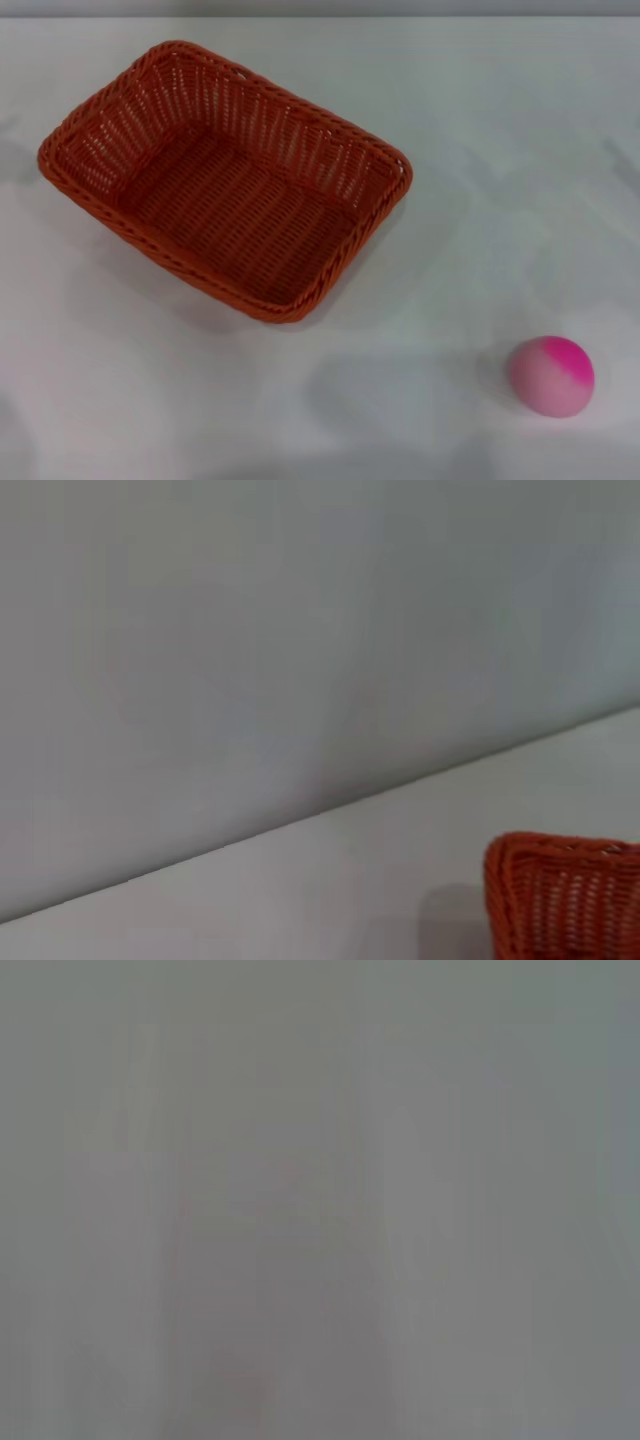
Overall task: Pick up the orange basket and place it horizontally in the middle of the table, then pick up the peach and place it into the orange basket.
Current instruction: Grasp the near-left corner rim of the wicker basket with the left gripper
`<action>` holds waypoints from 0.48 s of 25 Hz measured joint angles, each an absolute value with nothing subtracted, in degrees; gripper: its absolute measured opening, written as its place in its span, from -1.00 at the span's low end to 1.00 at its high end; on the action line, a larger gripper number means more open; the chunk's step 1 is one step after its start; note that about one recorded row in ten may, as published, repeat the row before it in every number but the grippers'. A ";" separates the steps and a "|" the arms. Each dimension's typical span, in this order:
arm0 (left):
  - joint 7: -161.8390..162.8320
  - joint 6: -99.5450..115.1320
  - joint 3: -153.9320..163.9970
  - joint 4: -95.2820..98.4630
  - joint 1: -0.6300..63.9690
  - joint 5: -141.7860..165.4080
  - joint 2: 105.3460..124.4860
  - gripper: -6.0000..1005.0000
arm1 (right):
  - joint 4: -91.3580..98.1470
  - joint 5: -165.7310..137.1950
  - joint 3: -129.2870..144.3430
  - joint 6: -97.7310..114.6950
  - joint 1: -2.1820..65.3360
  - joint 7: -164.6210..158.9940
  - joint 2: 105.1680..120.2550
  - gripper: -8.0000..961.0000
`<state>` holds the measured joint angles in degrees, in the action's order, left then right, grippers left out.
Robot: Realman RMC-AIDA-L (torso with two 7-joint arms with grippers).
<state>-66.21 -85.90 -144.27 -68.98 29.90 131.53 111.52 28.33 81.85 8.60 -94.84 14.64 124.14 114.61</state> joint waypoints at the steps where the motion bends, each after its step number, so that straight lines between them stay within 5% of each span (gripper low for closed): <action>1: -67.10 -85.96 -144.27 -68.09 30.32 131.54 111.48 0.75 | 28.07 81.92 8.65 -94.99 14.56 124.15 114.61 0.35; 12: -75.60 -84.26 -144.22 -56.52 33.59 131.37 111.69 0.75 | 25.84 81.83 9.42 -95.84 14.06 124.97 114.61 0.35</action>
<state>-75.60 -84.26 -144.22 -56.52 33.59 131.37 111.69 25.84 81.83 9.42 -95.84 14.06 124.97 114.61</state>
